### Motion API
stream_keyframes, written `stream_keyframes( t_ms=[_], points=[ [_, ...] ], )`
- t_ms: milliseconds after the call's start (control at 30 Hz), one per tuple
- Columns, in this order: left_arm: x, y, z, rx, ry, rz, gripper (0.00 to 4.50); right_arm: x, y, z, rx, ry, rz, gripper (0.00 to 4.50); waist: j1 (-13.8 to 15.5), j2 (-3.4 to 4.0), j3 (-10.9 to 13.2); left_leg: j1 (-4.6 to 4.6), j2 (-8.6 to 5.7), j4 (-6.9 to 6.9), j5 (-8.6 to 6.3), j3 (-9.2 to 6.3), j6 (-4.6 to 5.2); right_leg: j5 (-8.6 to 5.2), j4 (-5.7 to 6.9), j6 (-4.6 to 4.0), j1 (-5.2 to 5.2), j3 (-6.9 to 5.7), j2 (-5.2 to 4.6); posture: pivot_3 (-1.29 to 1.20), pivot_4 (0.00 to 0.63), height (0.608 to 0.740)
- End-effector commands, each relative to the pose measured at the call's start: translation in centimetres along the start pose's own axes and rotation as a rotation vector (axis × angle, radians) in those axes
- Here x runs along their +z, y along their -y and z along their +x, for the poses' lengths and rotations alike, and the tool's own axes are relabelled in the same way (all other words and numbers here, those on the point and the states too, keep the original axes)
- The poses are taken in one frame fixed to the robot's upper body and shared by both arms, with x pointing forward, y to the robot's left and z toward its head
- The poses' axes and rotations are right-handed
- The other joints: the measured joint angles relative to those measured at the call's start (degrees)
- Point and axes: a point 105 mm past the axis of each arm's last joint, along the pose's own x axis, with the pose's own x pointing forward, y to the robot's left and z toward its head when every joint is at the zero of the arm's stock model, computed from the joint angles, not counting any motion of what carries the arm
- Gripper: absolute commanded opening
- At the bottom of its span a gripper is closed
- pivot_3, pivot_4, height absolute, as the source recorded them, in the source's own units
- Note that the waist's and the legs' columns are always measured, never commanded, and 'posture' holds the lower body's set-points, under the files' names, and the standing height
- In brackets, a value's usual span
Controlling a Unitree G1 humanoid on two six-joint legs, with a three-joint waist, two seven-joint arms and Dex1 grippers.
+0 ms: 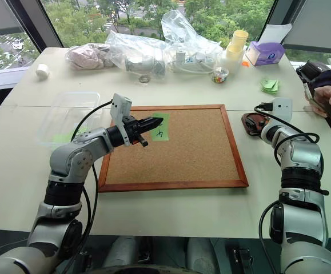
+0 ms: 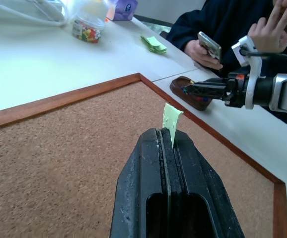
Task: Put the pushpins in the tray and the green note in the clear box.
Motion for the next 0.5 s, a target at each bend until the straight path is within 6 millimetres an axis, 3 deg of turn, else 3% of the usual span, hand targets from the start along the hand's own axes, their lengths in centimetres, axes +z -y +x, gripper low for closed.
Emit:
stream_keyframes(
  t_ms=[33, 233, 500],
  points=[
    [2.2, 0.8, -0.5, -0.019, 0.074, 0.068, 0.00, 3.4, 0.1, -1.1, 0.017, 0.108, -0.015, 4.48, 0.0, 0.00, 0.0, 0.00, 0.00, 0.00, 0.00, 0.00, 0.00, 0.00, 0.00, 0.00, 0.00, 0.00, 0.00, 0.00, 0.150, 0.740],
    [2.5, 0.3, -1.2, 0.010, 0.083, 0.082, 0.00, 4.8, -0.8, -1.8, 0.057, 0.142, -0.051, 4.48, 0.0, 0.01, 0.0, 0.02, 0.00, 0.00, 0.01, -0.01, -0.01, 0.00, 0.00, 0.00, 0.01, 0.00, 0.01, 0.00, 0.150, 0.740],
    [3.7, -0.1, -2.1, 0.044, 0.111, 0.104, 0.00, 5.2, -1.4, -1.8, 0.075, 0.143, -0.057, 4.48, 0.0, 0.01, 0.0, 0.02, 0.00, 0.00, 0.01, -0.01, -0.01, 0.00, 0.00, 0.00, 0.02, 0.00, 0.01, 0.00, 0.150, 0.740]
  ],
)
